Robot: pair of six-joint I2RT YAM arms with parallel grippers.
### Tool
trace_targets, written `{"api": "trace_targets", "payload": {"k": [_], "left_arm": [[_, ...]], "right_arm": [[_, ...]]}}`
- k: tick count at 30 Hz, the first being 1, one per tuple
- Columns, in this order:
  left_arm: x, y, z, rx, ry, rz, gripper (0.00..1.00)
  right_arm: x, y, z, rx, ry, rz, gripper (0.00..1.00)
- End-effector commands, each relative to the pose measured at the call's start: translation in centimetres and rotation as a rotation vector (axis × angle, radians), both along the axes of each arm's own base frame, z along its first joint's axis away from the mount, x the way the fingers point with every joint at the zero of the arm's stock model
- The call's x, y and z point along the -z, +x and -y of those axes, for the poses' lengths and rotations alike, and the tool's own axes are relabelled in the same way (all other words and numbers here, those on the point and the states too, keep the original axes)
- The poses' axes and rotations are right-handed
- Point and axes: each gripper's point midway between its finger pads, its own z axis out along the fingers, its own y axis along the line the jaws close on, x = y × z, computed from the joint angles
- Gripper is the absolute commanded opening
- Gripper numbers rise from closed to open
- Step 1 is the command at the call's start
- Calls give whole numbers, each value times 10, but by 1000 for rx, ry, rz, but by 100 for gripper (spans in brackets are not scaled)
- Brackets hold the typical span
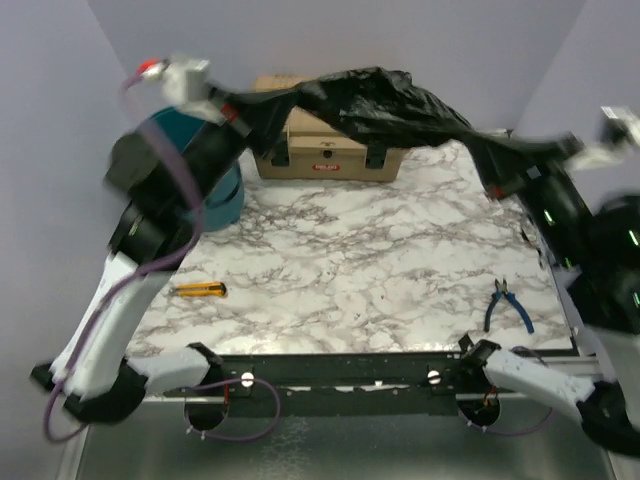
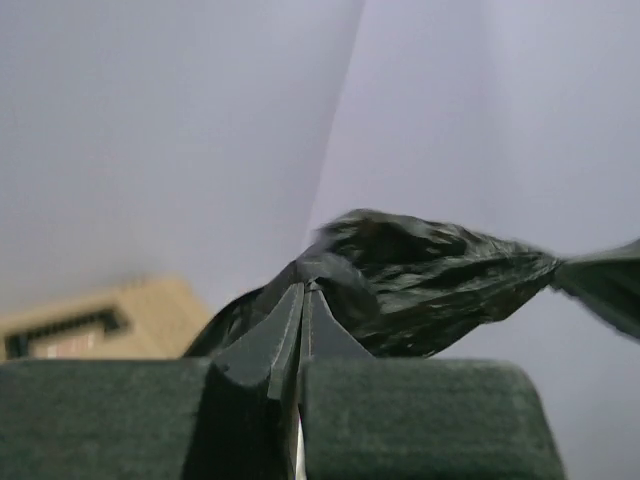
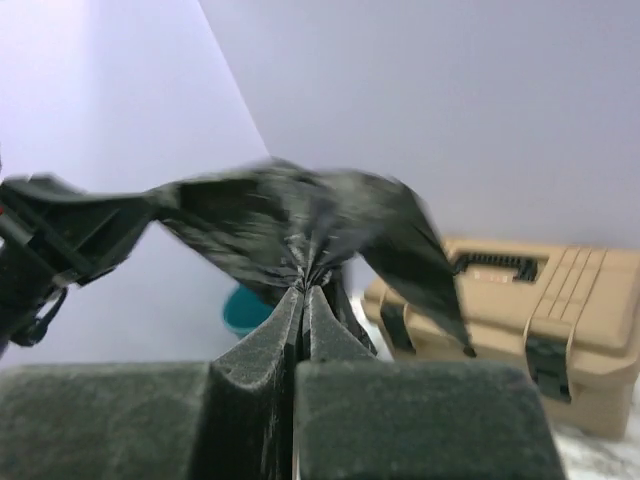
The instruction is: Put the trash bags into the trash bin
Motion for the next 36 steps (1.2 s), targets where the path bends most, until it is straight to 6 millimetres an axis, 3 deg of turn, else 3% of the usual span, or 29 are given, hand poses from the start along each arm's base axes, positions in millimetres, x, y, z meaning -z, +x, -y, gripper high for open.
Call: {"api": "trace_targets", "payload": {"k": [1, 2, 3, 4, 5, 6, 7, 8, 9, 13, 14, 16, 20, 23, 25, 30, 33, 34, 36], "left_arm": [[14, -51, -45, -57, -91, 146, 0], [64, -35, -48, -117, -53, 41, 0], [131, -17, -50, -187, 24, -120, 0], [214, -2, -57, -277, 140, -329, 0], [290, 0, -71, -370, 262, -529, 0], [347, -8, -86, -434, 371, -670, 0], [382, -18, -98, -479, 436, -758, 0], [396, -25, -107, -508, 453, -798, 0], [391, -26, -106, -501, 418, -784, 0], [337, -19, -91, -412, 315, -604, 0], [333, -17, -89, -400, 338, -590, 0], [336, -20, -78, -322, 406, -586, 0], [359, -53, -31, 19, 452, -619, 0], [368, -75, -13, 152, 464, -634, 0], [366, -86, -3, 199, 471, -626, 0], [357, -107, 21, 281, 482, -607, 0], [354, -113, 29, 299, 484, -603, 0], [353, -113, 30, 294, 483, -602, 0], [350, -111, 31, 278, 481, -598, 0]], "right_arm": [[73, -18, 25, 44, -12, 41, 1], [136, -2, 30, 121, -74, -130, 1], [216, 9, 31, 181, -191, -339, 1], [309, 12, 32, 232, -374, -612, 1], [379, -2, 46, 309, -498, -872, 1], [423, -21, 64, 391, -609, -1052, 1], [443, -32, 76, 448, -663, -1132, 1], [444, -34, 83, 481, -657, -1128, 1], [429, -29, 81, 469, -598, -1063, 1], [323, -5, 46, 257, -288, -649, 3], [303, -4, 43, 230, -240, -579, 6], [287, -4, 40, 212, -207, -541, 8], [309, -3, 28, 188, -247, -653, 9], [337, -4, 13, 146, -235, -753, 12], [352, -7, -5, 76, -207, -796, 29], [365, -19, -71, -285, -177, -777, 58], [379, -20, -90, -393, -237, -801, 69], [379, -20, -96, -426, -250, -797, 80], [376, -23, -106, -499, -269, -778, 81]]}}
